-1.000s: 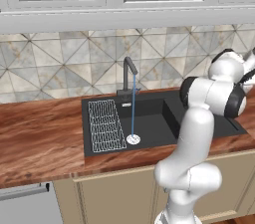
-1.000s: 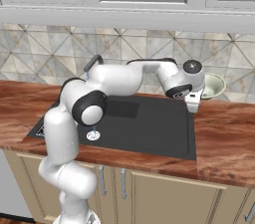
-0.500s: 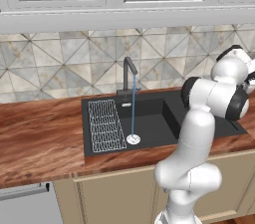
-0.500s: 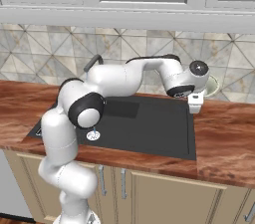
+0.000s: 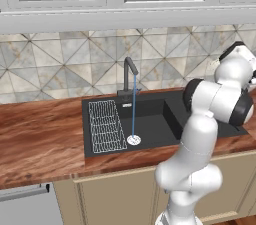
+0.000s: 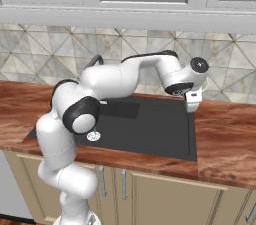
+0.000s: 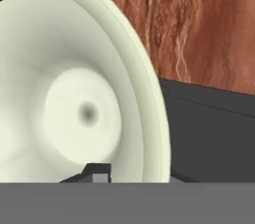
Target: Rinse each bowl for a few seconds and place them down in the sink or on the counter.
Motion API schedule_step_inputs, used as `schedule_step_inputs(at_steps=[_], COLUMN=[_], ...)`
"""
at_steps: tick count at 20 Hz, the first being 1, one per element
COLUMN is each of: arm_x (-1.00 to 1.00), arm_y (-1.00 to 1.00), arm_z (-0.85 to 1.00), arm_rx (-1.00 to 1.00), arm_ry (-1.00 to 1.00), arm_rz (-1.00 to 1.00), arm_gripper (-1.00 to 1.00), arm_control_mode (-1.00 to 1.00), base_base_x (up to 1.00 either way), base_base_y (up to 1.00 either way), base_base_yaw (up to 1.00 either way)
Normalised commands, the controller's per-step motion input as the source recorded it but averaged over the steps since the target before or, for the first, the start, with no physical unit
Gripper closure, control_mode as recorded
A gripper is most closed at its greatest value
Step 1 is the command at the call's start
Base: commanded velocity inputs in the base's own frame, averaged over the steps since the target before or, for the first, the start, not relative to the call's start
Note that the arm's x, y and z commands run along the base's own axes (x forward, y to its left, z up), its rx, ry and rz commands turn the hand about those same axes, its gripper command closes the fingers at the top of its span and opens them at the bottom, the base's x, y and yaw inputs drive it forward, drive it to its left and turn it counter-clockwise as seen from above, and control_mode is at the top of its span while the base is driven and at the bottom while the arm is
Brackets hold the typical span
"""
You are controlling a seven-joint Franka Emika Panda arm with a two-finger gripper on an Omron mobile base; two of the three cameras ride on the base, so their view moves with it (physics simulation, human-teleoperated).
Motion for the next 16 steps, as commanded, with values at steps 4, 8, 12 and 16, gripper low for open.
schedule_step_inputs(at_steps=[4, 8, 12, 16], arm_x=[-0.08, -0.12, -0.13, -0.01], arm_y=[0.45, 0.4, 0.42, 0.4], arm_z=[0.04, 0.03, 0.01, 0.0], arm_rx=[-0.04, -0.05, -0.03, 0.0], arm_ry=[-0.02, -0.04, -0.04, -0.03], arm_rz=[0.12, 0.12, 0.1, 0.09], arm_gripper=[1.0, 1.0, 1.0, 1.0], arm_control_mode=[-1.0, -1.0, -1.0, -1.0], base_base_x=[0.0, 0.0, 0.0, 0.0], base_base_y=[0.0, 0.0, 0.0, 0.0], base_base_yaw=[0.0, 0.0, 0.0, 0.0])
